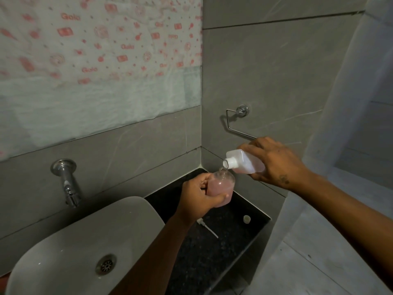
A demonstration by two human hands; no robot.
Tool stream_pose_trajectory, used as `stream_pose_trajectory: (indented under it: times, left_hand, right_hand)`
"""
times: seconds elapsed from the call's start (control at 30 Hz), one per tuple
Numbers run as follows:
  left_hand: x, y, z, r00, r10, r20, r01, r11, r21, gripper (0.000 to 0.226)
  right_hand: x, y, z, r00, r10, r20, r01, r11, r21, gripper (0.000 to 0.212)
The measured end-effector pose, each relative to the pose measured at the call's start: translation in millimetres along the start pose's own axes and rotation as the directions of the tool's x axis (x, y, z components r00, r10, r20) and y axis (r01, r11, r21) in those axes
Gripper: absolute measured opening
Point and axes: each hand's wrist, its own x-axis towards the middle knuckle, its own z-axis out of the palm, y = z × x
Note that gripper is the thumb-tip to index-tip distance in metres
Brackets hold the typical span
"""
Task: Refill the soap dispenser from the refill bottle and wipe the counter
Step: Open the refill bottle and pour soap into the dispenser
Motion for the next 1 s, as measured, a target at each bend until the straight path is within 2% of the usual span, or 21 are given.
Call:
stream_pose_trajectory:
  times: [0.4,1.0]
  left_hand:
    - [1.0,1.3,5.0,1.0,-0.021,-0.012,0.021,1.0,0.002,0.055]
    - [3.4,-0.6,7.3,0.999,-0.038,-0.002,0.038,0.999,0.004,0.058]
  right_hand:
    - [-1.5,-0.5,-1.9,0.999,-0.014,-0.03,0.012,0.998,-0.058,0.089]
    - [1.5,0.7,-4.0,0.998,-0.038,-0.051,0.036,0.998,-0.044,0.084]
